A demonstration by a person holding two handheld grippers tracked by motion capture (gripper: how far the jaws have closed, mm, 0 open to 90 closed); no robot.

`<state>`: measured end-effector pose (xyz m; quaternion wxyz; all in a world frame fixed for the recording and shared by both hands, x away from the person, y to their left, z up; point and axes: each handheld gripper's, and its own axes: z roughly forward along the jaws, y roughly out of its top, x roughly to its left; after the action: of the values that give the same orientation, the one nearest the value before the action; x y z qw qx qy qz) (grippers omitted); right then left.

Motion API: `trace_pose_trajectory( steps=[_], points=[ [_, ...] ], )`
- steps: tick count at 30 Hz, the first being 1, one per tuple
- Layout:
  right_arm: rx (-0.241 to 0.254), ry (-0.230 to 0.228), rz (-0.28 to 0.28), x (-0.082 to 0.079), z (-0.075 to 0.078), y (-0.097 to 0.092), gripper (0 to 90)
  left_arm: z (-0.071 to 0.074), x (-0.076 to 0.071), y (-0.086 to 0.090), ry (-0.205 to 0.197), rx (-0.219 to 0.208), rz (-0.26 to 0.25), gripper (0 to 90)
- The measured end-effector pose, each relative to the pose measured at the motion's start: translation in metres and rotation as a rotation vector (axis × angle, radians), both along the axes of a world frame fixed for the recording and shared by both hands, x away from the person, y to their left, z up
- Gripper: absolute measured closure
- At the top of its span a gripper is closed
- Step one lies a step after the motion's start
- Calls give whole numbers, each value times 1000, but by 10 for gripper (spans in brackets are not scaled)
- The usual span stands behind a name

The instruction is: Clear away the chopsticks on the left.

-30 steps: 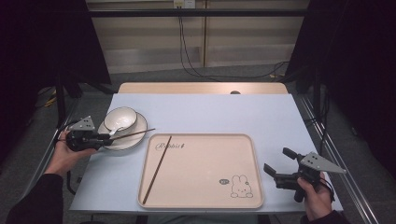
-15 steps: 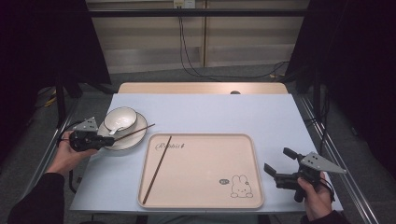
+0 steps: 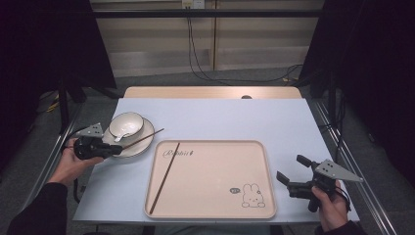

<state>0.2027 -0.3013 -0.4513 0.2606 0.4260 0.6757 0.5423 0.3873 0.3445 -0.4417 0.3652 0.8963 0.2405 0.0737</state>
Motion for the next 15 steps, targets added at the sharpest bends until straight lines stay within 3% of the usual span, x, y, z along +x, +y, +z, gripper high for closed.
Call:
trace_pose_trajectory(
  steps=[5,8,12,15],
  points=[
    [1,-1,-2,0,0,0,15,8,-3,-4,0,-45,4,851],
    [2,-1,0,0,0,0,16,11,-8,-7,10,-75,14,851],
    [0,-1,-1,0,0,0,16,12,-12,-9,34,-78,22,851],
    [2,-2,0,0,0,0,15,13,-14,-9,49,-113,32,850]
  ],
)
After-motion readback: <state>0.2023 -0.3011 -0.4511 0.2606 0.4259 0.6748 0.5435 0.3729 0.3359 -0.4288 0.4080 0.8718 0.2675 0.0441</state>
